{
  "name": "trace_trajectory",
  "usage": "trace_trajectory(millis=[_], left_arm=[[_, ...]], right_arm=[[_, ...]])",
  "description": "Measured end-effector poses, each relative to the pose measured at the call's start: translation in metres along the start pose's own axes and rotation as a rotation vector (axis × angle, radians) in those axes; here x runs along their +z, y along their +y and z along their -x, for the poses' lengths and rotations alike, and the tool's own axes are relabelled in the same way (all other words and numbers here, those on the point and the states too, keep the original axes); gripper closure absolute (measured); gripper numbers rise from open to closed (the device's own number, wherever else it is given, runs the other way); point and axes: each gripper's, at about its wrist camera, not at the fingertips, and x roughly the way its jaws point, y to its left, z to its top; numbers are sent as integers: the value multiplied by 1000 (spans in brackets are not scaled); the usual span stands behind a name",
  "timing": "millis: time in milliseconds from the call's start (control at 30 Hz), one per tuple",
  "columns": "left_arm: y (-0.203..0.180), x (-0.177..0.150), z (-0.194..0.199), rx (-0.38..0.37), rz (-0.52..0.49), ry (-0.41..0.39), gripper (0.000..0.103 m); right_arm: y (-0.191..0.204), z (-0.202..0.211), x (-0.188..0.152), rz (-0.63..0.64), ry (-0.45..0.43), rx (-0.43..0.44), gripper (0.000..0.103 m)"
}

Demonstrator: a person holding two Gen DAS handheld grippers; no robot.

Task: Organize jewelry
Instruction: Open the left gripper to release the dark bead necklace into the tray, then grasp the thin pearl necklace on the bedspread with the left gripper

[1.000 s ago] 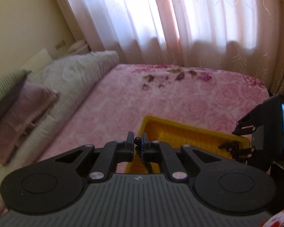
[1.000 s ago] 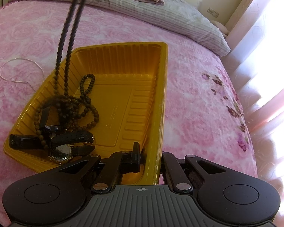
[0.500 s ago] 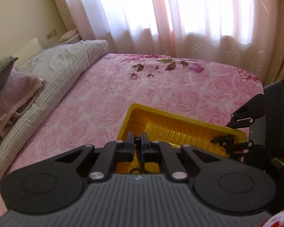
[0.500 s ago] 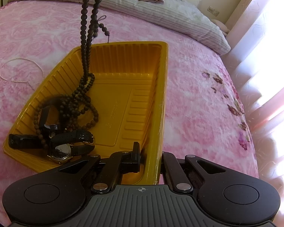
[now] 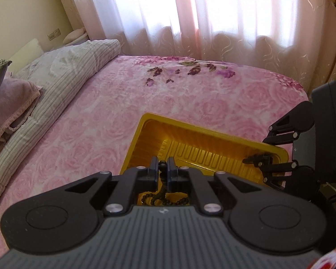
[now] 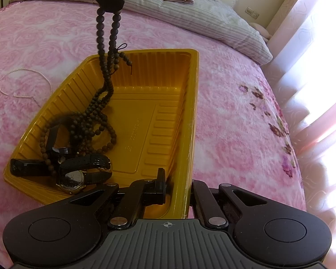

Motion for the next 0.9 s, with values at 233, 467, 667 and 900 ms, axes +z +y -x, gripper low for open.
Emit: trace_trajectory(millis=[233,467,667,900], left_arm=[[6,-2,4,-12,33,-25,88],[37,-25,27,36,111,-60,87],[81,-77,45,124,241,-53,86],[115,-163,52,220,382,-1,86]], right_arm=[[0,0,-1,0,0,-2,98],[-1,0,-1,-3,0,-2,98],[-1,1,-1,-1,-1,-4,98],[0,1,-1,1,0,-6,98]])
